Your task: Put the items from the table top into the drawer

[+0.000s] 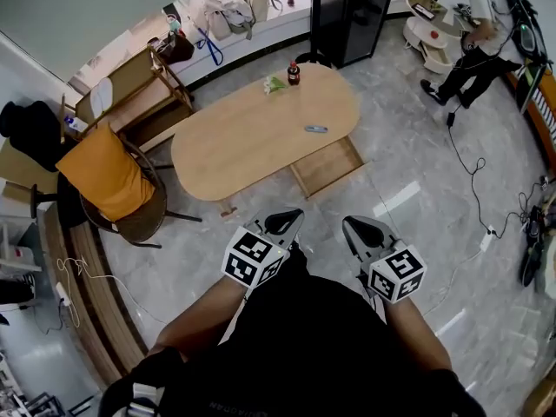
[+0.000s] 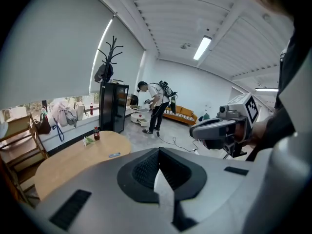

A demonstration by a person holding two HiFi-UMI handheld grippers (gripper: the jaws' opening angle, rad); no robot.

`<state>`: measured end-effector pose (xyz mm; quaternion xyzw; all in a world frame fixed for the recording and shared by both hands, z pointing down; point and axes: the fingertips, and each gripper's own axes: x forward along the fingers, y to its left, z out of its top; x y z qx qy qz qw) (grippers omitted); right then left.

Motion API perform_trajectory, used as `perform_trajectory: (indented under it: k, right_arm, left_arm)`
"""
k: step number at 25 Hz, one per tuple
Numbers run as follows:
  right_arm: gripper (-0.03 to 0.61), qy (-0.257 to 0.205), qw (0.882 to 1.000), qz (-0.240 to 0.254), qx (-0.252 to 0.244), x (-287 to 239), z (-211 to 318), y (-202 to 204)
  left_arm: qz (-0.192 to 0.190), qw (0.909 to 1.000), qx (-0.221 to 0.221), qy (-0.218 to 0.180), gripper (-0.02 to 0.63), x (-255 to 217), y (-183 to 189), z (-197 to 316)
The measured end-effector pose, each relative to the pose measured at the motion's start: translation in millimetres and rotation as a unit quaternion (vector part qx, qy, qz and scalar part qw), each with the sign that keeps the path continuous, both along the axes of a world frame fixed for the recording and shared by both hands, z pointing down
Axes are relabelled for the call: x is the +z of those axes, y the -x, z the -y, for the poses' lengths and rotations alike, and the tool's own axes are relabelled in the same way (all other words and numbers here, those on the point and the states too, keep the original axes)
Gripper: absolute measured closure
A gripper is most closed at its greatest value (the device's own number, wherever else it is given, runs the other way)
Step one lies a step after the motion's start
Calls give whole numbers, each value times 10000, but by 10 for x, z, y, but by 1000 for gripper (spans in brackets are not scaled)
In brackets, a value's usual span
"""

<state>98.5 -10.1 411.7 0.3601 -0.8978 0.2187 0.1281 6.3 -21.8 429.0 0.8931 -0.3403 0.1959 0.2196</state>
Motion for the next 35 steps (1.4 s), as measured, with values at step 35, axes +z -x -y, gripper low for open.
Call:
perform_trajectory:
  k: [35]
  right_arm:
    - [574, 244, 9418, -2334, -2409, 1944, 2737, 258]
  left_arm:
    - [512, 9851, -1399, 863, 612, 1080, 284, 2260]
